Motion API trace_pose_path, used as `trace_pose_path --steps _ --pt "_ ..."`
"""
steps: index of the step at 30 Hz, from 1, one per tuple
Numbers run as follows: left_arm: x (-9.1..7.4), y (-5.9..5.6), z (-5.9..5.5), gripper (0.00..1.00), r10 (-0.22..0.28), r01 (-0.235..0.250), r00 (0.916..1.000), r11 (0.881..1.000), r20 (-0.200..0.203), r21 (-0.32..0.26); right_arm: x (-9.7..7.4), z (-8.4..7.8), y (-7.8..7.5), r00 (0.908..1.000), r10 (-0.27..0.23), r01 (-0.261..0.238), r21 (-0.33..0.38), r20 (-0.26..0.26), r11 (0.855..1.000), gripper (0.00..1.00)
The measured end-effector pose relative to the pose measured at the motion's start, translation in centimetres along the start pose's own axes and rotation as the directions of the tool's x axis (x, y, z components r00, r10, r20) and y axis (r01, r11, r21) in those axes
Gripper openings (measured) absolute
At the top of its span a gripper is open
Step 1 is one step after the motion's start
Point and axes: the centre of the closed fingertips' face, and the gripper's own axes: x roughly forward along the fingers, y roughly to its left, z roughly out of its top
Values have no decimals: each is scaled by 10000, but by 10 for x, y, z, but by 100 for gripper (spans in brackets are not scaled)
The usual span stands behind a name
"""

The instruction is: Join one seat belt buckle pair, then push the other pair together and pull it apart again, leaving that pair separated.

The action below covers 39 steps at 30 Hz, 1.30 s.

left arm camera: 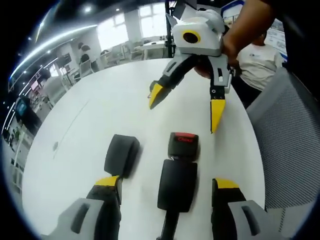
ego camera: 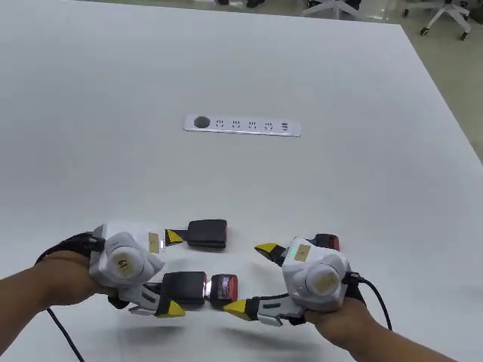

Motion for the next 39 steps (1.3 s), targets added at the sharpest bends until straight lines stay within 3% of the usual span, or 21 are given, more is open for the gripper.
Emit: trace_pose_path --steps 8,16,30,39 --pt "-5 5 14 78 233 -229 9996 9994 162 -257 -33 -4 -16 9992 -399 399 27 99 9992 81" --pt "-9 22 25 77 491 -489 9988 9987 91 -174 -59 -17 -52 9962 -873 873 133 -39 9961 86" --pt "-8 50 30 76 474 -474 9989 9988 -49 -118 -84 -41 -110 9965 -657 673 307 -508 9973 84" --pt "0 78 29 74 418 -416 9989 9991 -192 95 -86 -64 -125 9922 -143 207 509 -1241 9985 79"
